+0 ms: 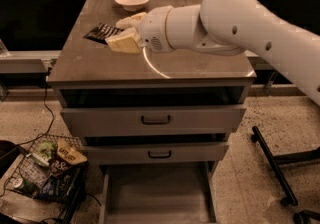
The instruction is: Place rxbar chocolate into bottom drawer
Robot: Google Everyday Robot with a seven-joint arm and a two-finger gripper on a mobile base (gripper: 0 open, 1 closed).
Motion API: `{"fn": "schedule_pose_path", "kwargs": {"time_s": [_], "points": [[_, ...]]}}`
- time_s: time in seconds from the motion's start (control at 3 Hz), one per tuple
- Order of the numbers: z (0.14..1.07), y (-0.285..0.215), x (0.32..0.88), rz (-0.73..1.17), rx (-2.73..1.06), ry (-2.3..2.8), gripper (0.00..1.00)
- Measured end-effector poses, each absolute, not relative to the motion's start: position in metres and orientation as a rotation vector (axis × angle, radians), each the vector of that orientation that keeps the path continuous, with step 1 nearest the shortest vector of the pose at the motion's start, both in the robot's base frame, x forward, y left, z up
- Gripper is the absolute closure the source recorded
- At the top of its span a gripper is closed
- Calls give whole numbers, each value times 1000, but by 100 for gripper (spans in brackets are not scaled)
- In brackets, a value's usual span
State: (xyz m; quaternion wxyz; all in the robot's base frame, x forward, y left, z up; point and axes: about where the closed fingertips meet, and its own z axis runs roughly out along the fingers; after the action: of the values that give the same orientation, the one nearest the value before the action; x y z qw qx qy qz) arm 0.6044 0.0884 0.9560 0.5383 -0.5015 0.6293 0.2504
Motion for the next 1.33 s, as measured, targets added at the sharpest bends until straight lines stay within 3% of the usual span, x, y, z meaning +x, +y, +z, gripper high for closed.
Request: {"fn": "schedule_pose_path", "kwargs": {"time_s": [0.67,1.33], "points": [[916,38,537,619,-1238,1589,100],[819,-15,454,791,-993,1665,100]]}}
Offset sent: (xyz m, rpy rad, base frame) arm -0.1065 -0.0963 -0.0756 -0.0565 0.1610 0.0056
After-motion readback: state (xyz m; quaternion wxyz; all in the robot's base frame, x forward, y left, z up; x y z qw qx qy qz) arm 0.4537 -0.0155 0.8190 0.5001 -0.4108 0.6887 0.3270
